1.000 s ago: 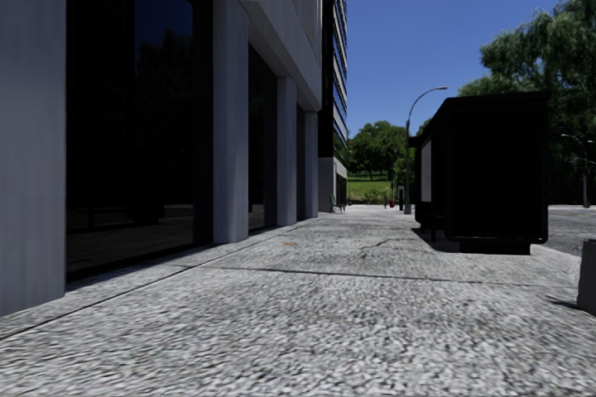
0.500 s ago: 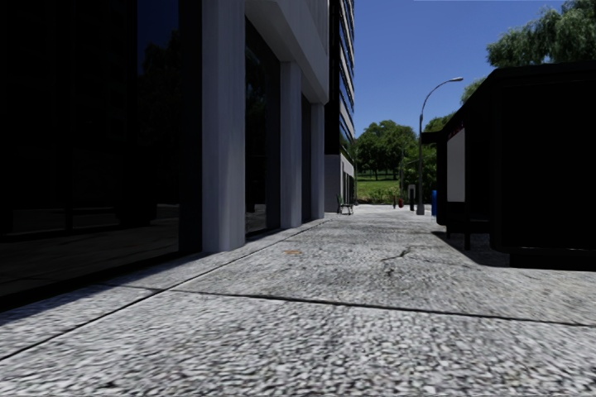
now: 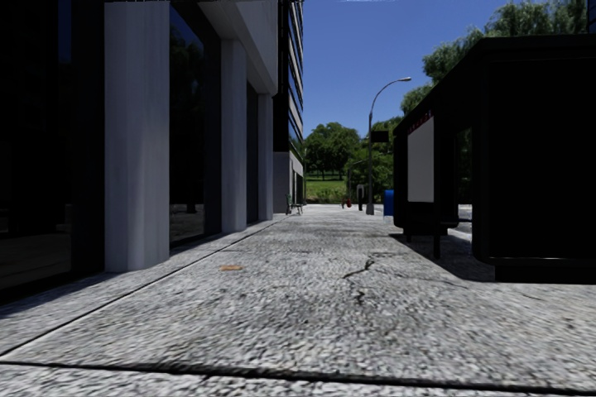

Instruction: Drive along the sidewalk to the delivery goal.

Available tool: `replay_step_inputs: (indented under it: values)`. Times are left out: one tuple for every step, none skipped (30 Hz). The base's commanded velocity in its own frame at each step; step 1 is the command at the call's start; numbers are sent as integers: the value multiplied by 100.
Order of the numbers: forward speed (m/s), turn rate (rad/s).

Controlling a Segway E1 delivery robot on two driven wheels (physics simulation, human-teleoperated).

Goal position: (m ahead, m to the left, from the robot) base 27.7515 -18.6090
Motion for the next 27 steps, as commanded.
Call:
replay_step_inputs:
  values:
    - [200,-5]
    - [200,0]
    - [200,0]
    - [200,0]
    - [200,0]
    - [200,0]
    - [200,0]
    - [200,0]
    - [200,0]
    - [200,0]
    - [200,0]
    - [200,0]
    - [200,0]
    - [200,0]
    - [200,0]
    - [200,0]
    - [200,0]
    - [200,0]
    - [200,0]
    - [200,-13]
    - [200,-34]
    - [200,-41]
    - [200,-41]
    - [200,-44]
    - [200,-45]
    - [200,-46]
    - [200,-46]
